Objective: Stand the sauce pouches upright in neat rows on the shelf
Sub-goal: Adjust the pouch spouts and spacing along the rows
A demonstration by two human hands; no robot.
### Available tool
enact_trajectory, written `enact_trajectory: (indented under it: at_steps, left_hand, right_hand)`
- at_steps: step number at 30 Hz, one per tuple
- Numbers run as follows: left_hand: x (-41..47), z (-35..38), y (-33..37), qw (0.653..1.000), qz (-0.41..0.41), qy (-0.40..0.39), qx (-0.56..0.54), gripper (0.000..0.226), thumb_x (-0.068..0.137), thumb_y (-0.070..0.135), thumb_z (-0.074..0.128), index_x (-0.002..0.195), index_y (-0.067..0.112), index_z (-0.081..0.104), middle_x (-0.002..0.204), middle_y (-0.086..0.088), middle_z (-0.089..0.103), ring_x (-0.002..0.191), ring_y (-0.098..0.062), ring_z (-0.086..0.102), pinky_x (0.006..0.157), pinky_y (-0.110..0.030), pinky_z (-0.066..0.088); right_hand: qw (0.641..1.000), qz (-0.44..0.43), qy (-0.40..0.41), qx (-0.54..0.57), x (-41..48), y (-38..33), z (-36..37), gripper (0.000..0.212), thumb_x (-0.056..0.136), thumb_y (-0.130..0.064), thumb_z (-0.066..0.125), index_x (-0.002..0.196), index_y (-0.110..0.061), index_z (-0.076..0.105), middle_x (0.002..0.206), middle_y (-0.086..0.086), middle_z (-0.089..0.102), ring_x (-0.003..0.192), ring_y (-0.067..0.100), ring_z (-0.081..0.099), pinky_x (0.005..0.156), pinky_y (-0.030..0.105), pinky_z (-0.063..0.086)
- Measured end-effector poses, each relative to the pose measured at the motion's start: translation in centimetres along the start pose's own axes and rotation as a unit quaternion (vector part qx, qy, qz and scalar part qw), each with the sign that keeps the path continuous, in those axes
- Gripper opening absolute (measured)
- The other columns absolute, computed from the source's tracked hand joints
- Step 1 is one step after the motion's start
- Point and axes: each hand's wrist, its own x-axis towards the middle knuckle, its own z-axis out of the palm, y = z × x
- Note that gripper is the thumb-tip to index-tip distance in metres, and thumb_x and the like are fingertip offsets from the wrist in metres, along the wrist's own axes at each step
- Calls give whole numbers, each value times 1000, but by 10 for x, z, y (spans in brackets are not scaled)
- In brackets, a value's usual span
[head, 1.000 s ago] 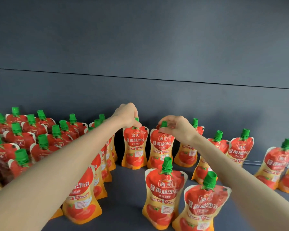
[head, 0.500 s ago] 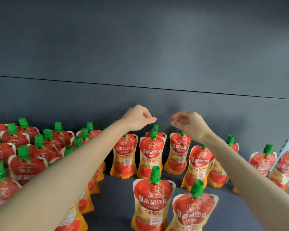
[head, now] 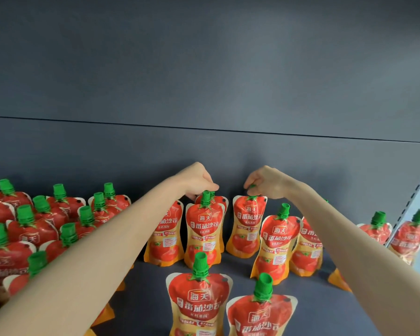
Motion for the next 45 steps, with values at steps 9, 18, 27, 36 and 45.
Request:
enact_trajectory:
  at_steps: [9,18,27,36,45]
  left_hand:
    - [11,4,23,996,44,59,-59,23,88,25,63,101,7,69,97,-12,70,90,-25,67,79,-38,55]
    - [3,0,69,952,160,181,-187,19,90,23,58,103,12,67,98,4,67,86,-1,60,71,-16,46]
    - [-45,-32,93,869,235,293,-321,18,93,25,54,104,13,63,86,4,68,76,2,65,65,-14,52]
    - [-108,-38,37,897,203,314,-238,14,94,24,51,99,20,64,81,4,68,75,0,65,63,-12,52]
    - [-123,-3,-40,929,98,292,-205,18,95,24,50,101,14,64,87,0,69,85,-11,65,80,-32,52]
  right_hand:
    - [994,-25,79,78,-4,19,-21,19,89,-8,57,106,-8,67,110,8,67,103,23,61,91,31,48]
    - [928,-104,217,285,-25,27,-68,11,89,-3,58,97,-11,58,93,10,68,84,22,65,81,33,53]
    - [834,-231,257,430,-54,-13,-98,14,91,-5,55,92,-18,59,91,1,69,71,0,64,64,16,52]
    - [837,-245,185,453,-68,-56,-45,10,91,-6,55,93,-16,60,92,0,70,74,1,66,62,18,53]
    - [911,-179,96,359,-64,-64,38,12,89,-5,59,95,-15,61,91,-3,71,84,4,68,81,23,54]
